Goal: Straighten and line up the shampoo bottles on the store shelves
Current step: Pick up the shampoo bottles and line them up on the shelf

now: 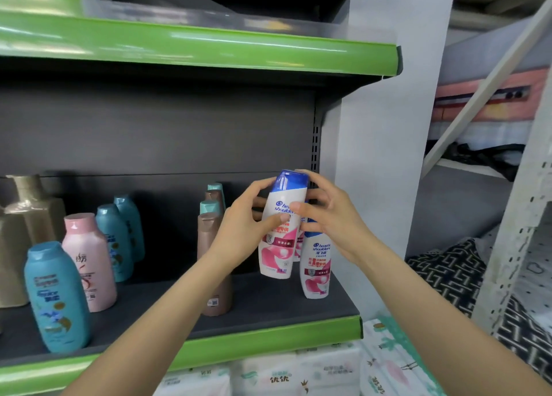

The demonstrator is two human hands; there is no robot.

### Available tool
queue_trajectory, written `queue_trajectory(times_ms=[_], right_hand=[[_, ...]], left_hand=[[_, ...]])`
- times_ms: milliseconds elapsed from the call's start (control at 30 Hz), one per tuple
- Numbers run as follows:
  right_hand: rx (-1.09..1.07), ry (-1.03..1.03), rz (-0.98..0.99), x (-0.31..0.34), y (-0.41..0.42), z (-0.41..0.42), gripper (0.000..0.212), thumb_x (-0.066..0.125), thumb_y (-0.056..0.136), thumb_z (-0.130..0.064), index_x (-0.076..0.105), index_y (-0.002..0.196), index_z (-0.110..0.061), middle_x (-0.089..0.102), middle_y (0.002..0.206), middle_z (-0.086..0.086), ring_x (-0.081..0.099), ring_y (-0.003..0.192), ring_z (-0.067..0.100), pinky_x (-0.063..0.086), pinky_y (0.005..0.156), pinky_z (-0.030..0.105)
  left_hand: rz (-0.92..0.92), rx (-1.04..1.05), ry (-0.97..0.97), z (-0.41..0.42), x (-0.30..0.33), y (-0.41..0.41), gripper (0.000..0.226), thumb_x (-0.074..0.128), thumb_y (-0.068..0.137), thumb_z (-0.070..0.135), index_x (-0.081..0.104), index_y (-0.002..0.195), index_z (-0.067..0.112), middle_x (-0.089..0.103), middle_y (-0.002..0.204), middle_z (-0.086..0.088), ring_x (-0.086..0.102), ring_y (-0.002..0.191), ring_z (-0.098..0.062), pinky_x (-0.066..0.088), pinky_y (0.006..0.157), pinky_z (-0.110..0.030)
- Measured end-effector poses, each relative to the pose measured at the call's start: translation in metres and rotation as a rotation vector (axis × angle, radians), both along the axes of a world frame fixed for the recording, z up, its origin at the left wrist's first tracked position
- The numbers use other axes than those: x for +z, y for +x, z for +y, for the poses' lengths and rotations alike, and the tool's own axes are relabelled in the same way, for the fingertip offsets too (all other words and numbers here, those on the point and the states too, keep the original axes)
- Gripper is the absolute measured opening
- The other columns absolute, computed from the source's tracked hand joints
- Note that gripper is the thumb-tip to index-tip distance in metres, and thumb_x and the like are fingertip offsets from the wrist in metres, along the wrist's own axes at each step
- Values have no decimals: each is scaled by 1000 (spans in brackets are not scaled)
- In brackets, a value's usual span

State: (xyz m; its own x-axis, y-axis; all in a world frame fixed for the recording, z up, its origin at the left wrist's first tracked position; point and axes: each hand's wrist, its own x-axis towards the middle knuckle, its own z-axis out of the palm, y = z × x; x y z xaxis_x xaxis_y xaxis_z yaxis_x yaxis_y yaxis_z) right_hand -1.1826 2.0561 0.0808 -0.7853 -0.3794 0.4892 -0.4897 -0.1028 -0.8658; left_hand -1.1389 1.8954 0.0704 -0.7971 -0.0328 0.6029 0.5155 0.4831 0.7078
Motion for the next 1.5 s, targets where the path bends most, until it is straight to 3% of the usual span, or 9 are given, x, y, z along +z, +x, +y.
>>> queue_trajectory(times_ms=[233,367,533,800,900,1033,1233,1367,1500], right_hand=[[-169,157,134,19,-31,5,51,70,82,-10,53,129,-20,71,94,-2,70,89,15,59,78,35],[-143,126,72,27,-55,10,41,67,85,-7,57,124,-10,70,93,2,68,91,19,59,77,30],[-88,132,-17,26,-79,15,34,64,87,-4,57,120,-10,67,93,4,67,78,15,59,70,23],[-89,125,-130,-3,-107,26,27,64,87,-2,58,112,-11,61,108,22,65,83,26,60,68,27],[-107,139,-143,-14,-112,30,25,64,87,-3,59,110,-11,62,113,24,65,79,23,56,61,21],[-101,179,-153,-25,-116,31,25,64,87,-4,60,110,-12,63,111,24,64,79,18,53,57,18],[-96,211,-172,-32,-120,32,28,65,86,-6,61,112,-15,67,108,17,67,83,16,55,62,22],[-106,266,-160,-36,-121,32,27,61,90,-6,61,114,-18,67,111,14,67,89,18,55,65,24],[-115,298,-149,-38,-122,36,27,57,92,-7,62,116,-19,69,110,10,67,93,18,55,67,25]], left_hand=[[63,139,-18,14,6,-24,57,71,80,10,44,128,26,58,87,16,60,73,2,46,59,-4],[72,190,-48,18,6,-45,61,70,78,6,45,129,26,62,95,7,57,77,4,44,63,-1],[30,207,-54,20,0,-72,56,67,81,4,46,129,22,66,100,0,61,81,-7,44,60,-1],[-62,139,-81,26,-22,-104,45,63,86,9,49,128,21,59,100,5,56,89,-7,43,61,-2],[-106,125,-97,27,-30,-110,44,61,88,11,49,128,23,60,101,3,58,93,-11,48,70,-8],[-182,103,-51,25,-39,-114,38,62,87,12,51,122,24,65,105,-8,63,96,-19,56,83,-38],[-256,89,23,24,-45,-117,31,60,89,13,52,117,24,70,96,-9,67,88,-21,57,80,-39],[-298,65,77,27,-50,-116,26,59,90,12,52,111,25,70,96,-9,66,88,-18,56,74,-29],[-286,57,57,26,-53,-117,28,60,89,13,52,113,26,68,103,-10,65,95,-20,56,83,-38]])
